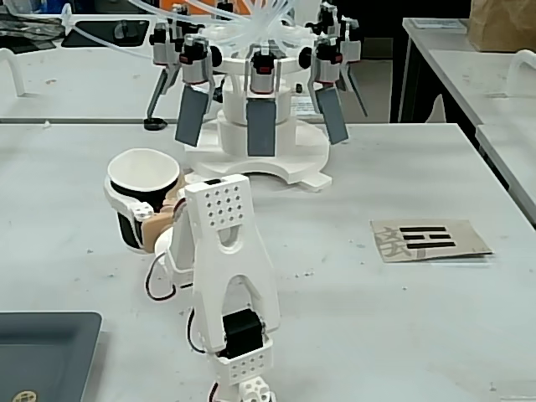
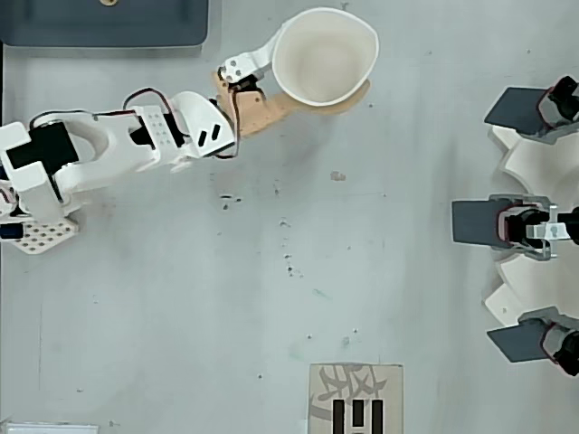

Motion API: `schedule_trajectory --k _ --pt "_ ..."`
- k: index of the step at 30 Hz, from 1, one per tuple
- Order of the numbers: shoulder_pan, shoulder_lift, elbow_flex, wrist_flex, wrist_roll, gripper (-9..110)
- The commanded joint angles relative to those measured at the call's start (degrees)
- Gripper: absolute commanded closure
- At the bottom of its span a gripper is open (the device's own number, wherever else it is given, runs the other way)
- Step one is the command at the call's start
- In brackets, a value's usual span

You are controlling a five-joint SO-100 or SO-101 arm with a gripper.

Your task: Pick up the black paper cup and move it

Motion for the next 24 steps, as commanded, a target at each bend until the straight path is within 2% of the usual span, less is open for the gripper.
schedule_trajectory --k 1,24 --pt "0.5 6.8 2.1 -2.0 -0.3 91" --pt "5.3 26.9 22.2 -2.5 0.2 90"
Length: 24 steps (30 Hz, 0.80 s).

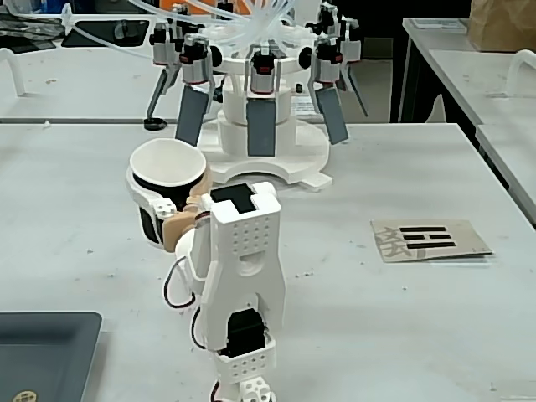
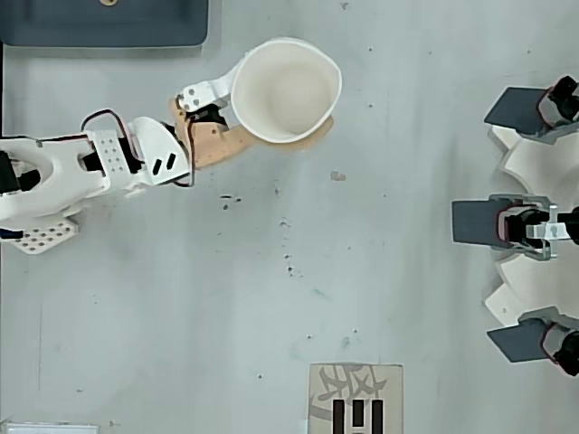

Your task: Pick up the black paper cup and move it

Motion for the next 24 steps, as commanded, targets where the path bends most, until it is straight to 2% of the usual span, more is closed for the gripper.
schedule_trajectory --k 1,10,24 --pt "1.1 4.8 1.2 -1.5 0.1 90" --pt "4.7 12.6 9.6 -1.9 -0.2 90" --pt "11.6 12.2 9.1 -1.0 -0.4 88"
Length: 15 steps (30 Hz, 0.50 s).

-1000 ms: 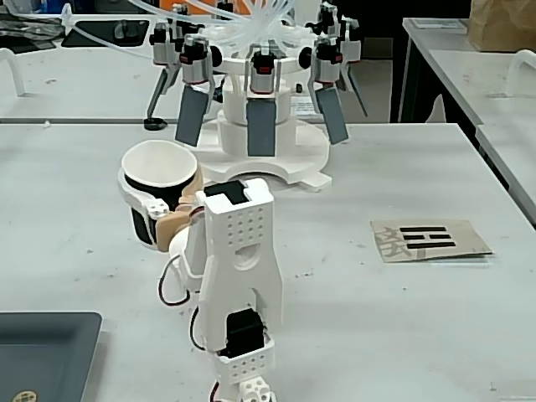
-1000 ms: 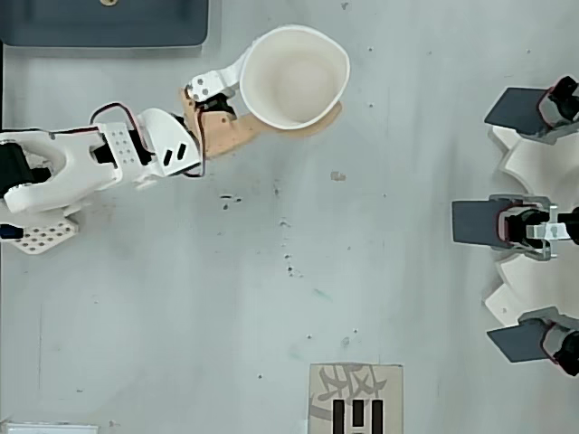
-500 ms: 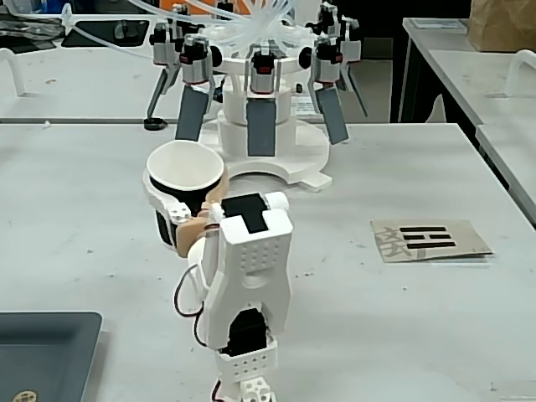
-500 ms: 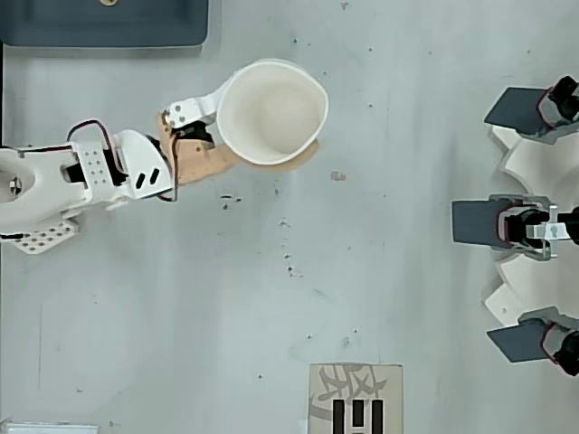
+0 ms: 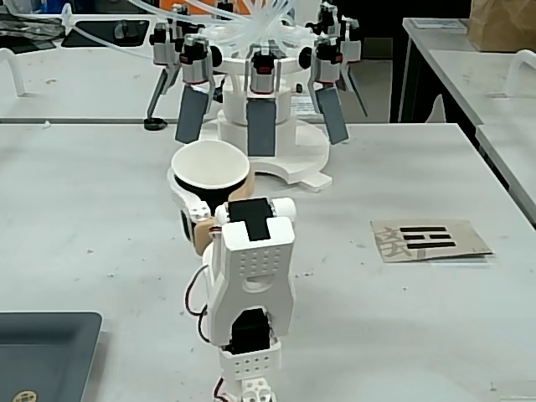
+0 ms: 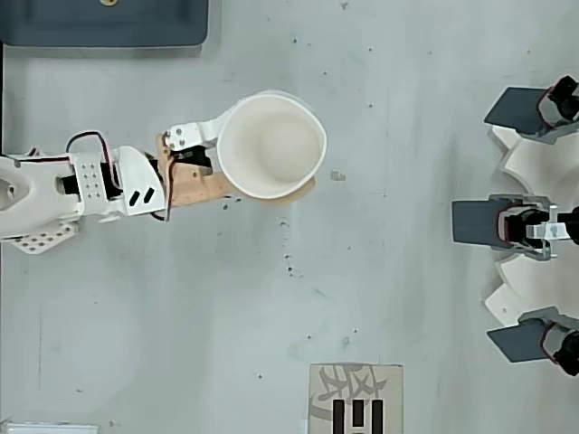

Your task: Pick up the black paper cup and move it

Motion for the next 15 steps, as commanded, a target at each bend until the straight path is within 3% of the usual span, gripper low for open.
schedule_trajectory --k 1,15 --pt "2.1 1.6 -1.1 -0.4 -0.4 88" --pt "12.0 -0.7 -9.8 10.3 0.8 86"
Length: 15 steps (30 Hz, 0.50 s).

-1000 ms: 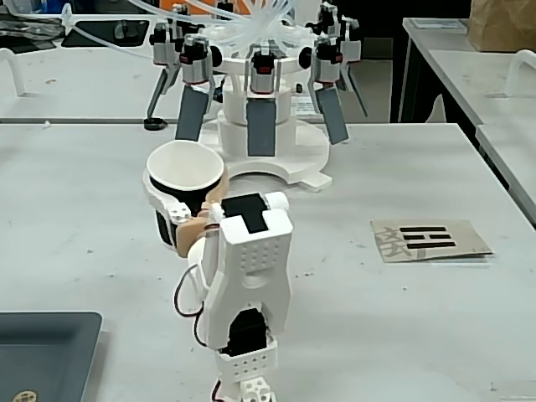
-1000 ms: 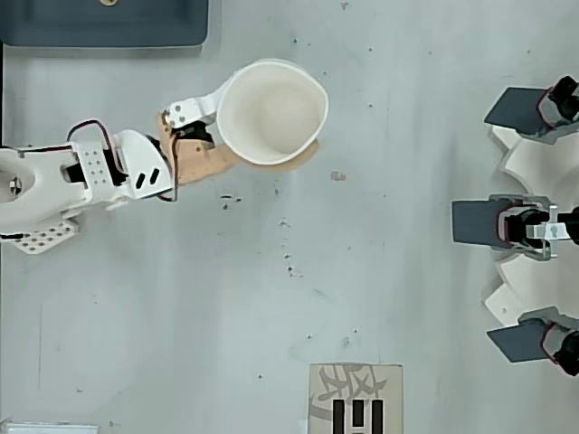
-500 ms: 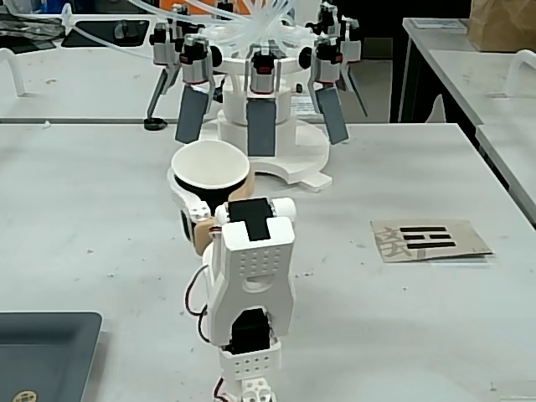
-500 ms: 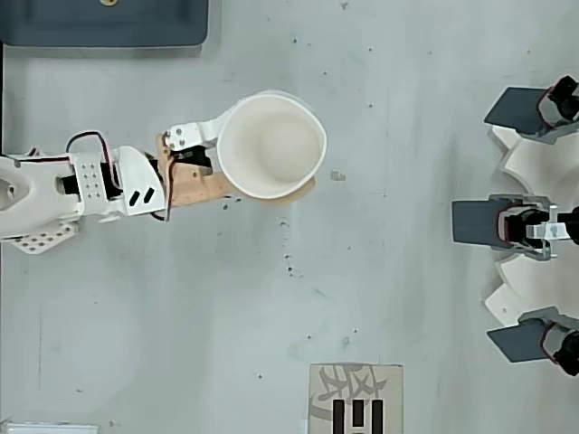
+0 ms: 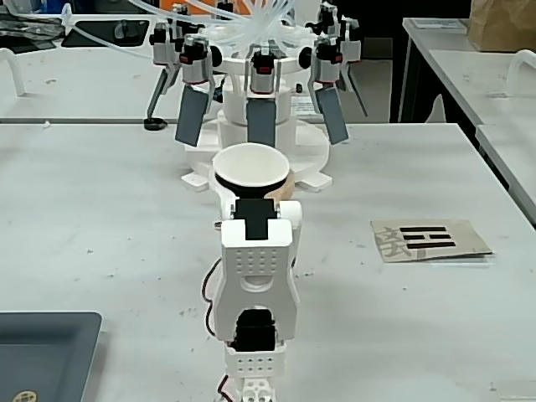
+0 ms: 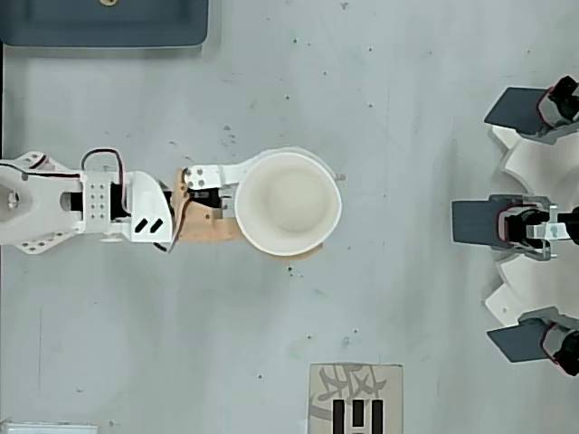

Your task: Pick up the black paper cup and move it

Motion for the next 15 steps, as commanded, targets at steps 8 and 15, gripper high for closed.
schedule_trajectory --k 8,15 --pt "2.1 -4.3 -15.2 9.8 0.3 87" --pt "2.2 -10.1 -25.5 15.5 0.1 87"
